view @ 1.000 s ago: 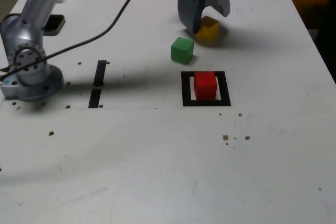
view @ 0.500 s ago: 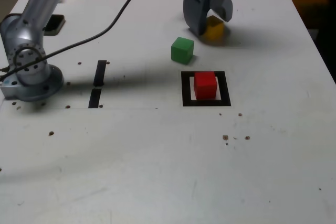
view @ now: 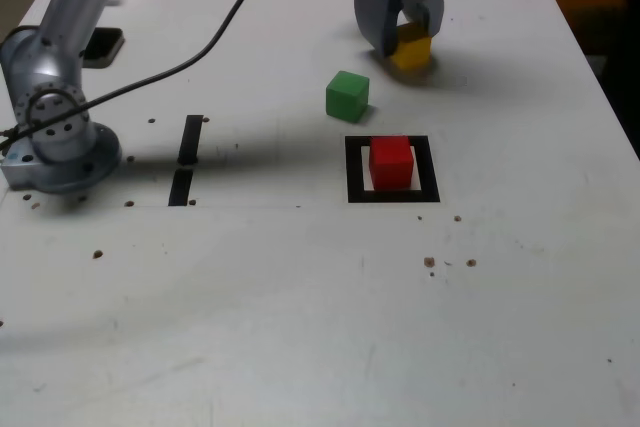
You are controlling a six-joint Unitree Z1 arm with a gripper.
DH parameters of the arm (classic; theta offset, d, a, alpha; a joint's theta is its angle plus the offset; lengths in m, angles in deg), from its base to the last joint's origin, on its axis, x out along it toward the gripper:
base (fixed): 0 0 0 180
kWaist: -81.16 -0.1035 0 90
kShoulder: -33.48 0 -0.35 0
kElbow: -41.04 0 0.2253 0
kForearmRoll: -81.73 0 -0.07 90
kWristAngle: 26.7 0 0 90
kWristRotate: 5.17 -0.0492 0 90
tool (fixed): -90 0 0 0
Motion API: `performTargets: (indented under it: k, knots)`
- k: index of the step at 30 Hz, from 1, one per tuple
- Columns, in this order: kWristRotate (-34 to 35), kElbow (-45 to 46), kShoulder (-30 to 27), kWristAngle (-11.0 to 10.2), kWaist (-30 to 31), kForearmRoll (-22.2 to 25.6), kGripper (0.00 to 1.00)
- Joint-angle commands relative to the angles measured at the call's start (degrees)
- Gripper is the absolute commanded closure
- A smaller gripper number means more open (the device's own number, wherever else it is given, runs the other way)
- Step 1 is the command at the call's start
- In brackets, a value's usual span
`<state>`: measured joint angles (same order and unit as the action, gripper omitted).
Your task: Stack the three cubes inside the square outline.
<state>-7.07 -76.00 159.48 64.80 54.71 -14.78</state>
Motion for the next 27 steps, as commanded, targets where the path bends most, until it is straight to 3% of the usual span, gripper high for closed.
performTargets:
  k: [1, 18, 27]
  knots:
    - [-0.17, 0.08, -1.23, -0.06, 0.22, 0.49, 0.85]
    - [-0.65, 5.16, -12.47, 0.49, 7.69, 5.29, 0.85]
    - [-0.73, 8.74, -17.4, -0.41, 12.32, 6.43, 0.84]
